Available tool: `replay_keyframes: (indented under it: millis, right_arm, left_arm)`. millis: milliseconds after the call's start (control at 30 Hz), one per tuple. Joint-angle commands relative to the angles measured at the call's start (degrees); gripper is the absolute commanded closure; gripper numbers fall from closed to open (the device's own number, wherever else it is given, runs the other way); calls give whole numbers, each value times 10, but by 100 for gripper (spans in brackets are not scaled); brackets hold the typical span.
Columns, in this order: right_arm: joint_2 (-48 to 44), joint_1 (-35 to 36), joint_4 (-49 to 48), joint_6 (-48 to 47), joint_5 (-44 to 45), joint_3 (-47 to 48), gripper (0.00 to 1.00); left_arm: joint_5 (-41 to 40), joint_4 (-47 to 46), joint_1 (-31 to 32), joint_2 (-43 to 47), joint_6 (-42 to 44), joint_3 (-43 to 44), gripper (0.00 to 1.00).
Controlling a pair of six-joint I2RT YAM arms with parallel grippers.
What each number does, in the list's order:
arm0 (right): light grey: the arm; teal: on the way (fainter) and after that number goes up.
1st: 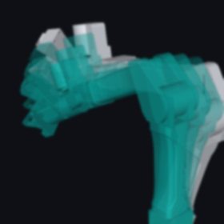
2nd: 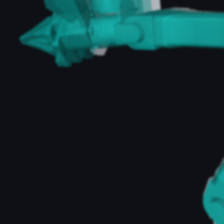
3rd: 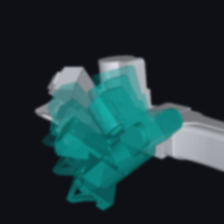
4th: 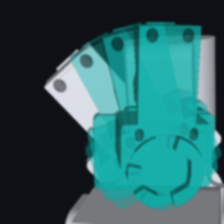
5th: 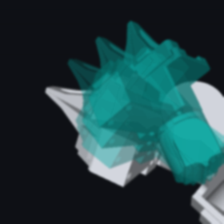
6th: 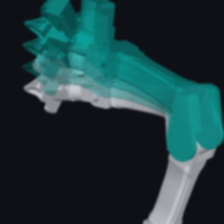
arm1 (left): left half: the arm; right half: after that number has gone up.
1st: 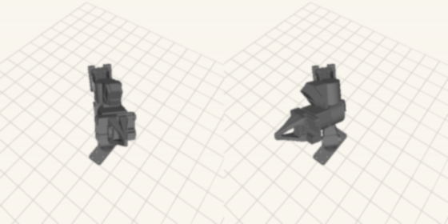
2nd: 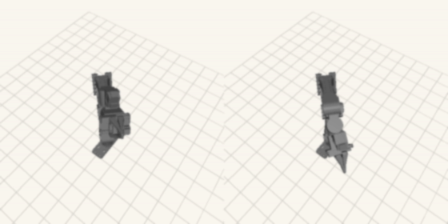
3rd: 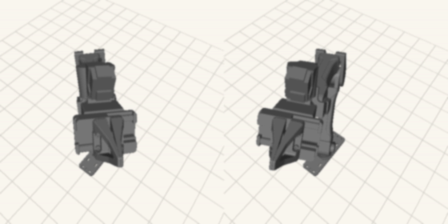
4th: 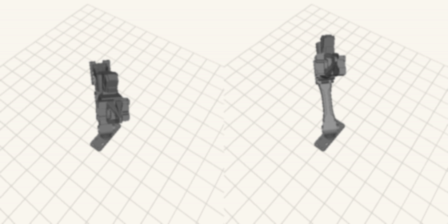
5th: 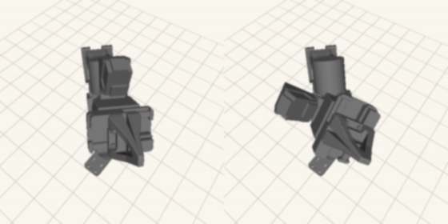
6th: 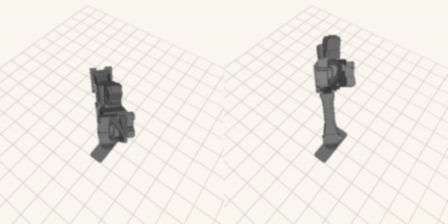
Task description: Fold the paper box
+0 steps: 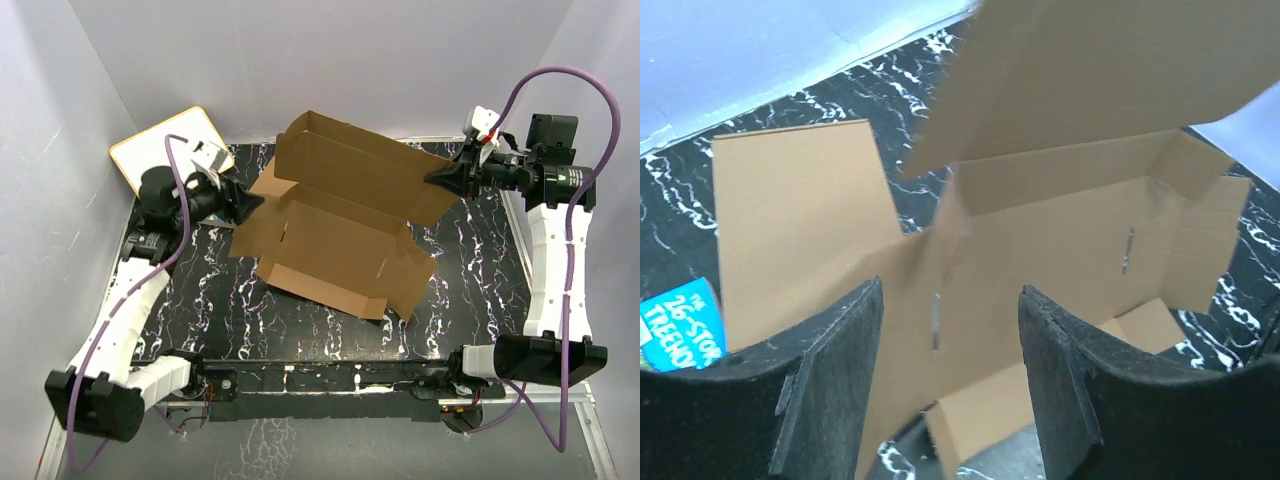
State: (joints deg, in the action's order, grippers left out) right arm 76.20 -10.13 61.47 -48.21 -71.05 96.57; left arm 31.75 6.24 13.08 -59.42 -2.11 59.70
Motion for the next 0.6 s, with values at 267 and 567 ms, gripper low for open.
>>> replay_keyframes:
  millis: [267,567]
  right_arm:
    - [-33,4,-10,-17,-53,7,92]
    - [-30,5,-10,-14,-70,13,92]
  left_arm:
    - [426,-427,-122,-246,-102,21,43]
    - [483,-689,-119,-353,-264,33,42]
